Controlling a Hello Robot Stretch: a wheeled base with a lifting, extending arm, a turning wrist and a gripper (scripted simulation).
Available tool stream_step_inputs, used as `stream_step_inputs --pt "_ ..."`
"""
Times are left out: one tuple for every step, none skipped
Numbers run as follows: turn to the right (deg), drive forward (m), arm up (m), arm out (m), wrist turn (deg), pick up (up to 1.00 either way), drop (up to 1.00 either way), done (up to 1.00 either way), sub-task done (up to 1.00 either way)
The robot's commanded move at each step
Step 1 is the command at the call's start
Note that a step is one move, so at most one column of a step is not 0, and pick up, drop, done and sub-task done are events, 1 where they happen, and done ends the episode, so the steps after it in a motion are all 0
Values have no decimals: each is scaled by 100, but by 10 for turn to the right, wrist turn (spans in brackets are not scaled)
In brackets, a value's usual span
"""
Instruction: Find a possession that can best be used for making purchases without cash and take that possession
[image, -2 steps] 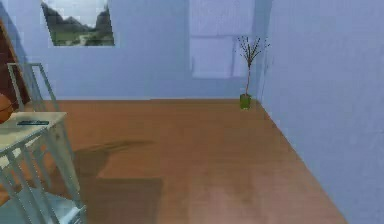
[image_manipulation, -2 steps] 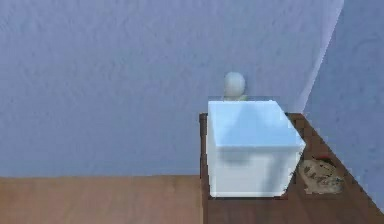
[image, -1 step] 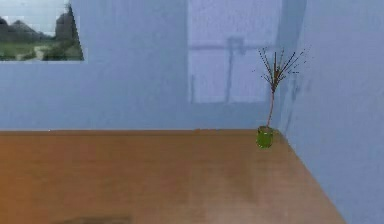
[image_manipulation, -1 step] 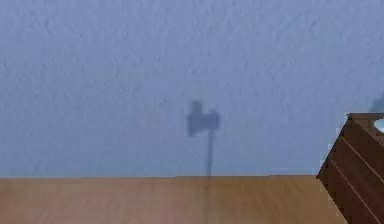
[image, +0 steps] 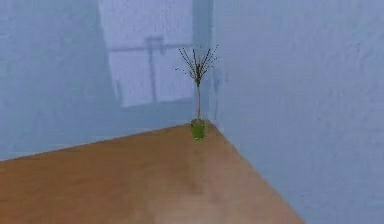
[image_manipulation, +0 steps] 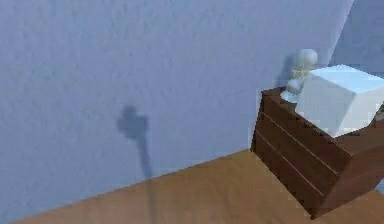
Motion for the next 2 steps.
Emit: stream_step_inputs --pt "0 5 0 0 0 0 0 0 0" --pt "-450 0 0 0 0 0 0 0 0"
